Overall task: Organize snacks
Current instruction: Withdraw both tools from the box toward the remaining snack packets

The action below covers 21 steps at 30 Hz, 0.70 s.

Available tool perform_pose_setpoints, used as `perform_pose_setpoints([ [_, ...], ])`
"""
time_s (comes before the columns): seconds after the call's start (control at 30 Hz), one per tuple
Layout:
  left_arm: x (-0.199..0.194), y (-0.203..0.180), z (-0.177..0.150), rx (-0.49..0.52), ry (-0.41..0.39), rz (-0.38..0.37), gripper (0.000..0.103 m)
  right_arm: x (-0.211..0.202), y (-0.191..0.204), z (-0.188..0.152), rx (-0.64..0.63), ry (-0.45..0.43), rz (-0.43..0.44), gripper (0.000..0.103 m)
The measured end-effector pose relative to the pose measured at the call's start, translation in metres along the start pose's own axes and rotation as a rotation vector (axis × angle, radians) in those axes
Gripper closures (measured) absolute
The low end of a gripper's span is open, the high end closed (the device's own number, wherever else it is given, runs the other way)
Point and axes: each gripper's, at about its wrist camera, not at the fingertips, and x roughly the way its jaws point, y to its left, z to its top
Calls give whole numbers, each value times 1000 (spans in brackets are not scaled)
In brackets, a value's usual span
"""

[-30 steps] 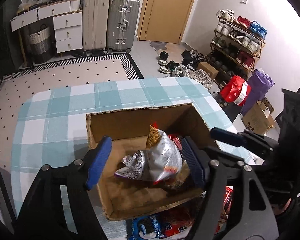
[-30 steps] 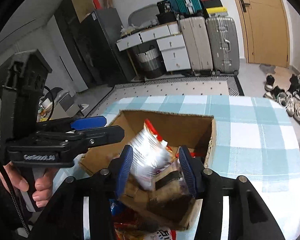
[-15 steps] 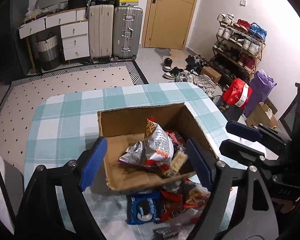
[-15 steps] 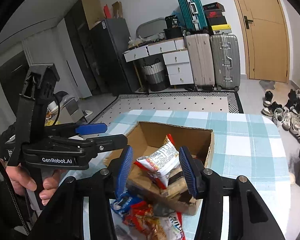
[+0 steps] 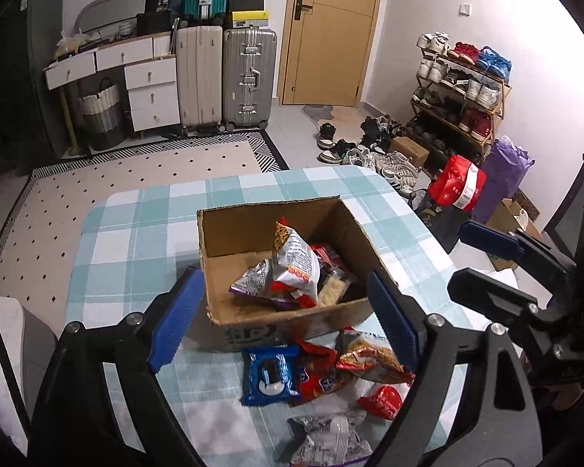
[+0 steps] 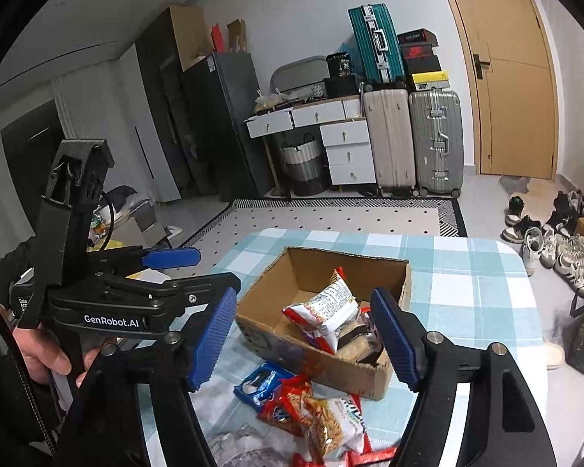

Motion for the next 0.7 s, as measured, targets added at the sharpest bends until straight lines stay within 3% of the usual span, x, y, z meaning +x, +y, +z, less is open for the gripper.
perform_pose_setpoints([
  [0.47, -52, -18, -38, -4, -33, 4, 14, -46, 24, -27, -16, -33, -15, 18],
  [0.7, -69, -24, -66, -22, -36, 12, 6, -69, 33, -48, -6, -44, -19, 15],
])
